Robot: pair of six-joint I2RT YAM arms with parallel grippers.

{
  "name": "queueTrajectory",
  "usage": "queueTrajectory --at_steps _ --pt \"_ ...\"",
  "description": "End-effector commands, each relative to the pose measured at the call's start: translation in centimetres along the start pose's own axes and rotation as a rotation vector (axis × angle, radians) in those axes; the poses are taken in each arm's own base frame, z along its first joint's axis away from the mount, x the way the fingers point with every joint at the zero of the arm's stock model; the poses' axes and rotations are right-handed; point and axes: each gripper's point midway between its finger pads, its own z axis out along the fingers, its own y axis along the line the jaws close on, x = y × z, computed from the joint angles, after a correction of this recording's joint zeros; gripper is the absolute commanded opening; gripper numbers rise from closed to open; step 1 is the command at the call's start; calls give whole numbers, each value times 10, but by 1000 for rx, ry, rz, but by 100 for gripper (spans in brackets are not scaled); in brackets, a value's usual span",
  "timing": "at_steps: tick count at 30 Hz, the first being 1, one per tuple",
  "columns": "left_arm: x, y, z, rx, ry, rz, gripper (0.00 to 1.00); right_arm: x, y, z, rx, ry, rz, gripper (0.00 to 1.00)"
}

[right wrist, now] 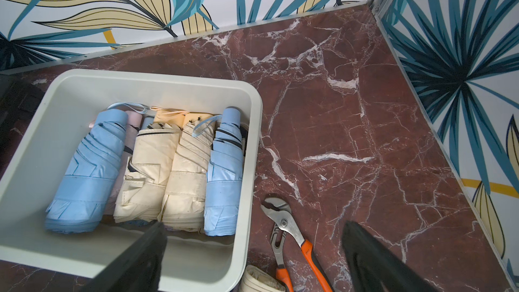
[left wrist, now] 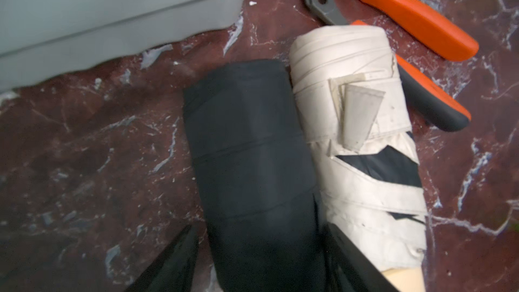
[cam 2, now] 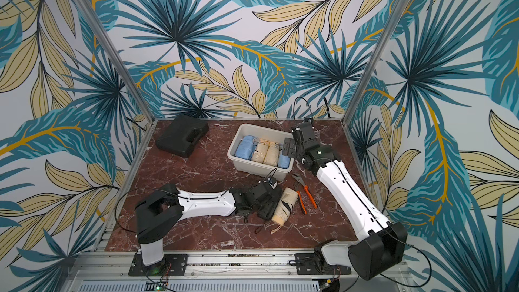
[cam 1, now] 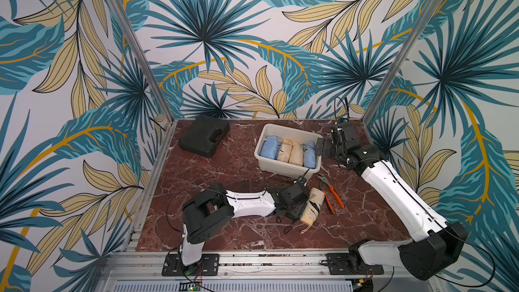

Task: Put the umbrella into the storage box
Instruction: Pick up the umbrella from the center of the board.

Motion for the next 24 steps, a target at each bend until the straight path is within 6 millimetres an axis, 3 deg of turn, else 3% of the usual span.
queueTrajectory --at_steps 1,9,13,15,19,24 --pt "20 24 -6 -109 51 55 65 3 -6 -3 10 -4 10 99" --pt "57 71 -38 -244 158 228 57 -8 -3 -2 16 -31 -27 100" --pt "67 76 -52 -177 171 279 53 -13 3 -3 -11 -36 -52 99" --pt "64 72 -60 -138 142 302 55 -15 10 -5 -53 -38 -74 99" --pt "51 61 -79 -65 46 277 72 -24 38 -21 -236 -97 -137 99" --pt "3 46 -118 34 -226 95 86 -34 62 -46 -408 -216 -240 100"
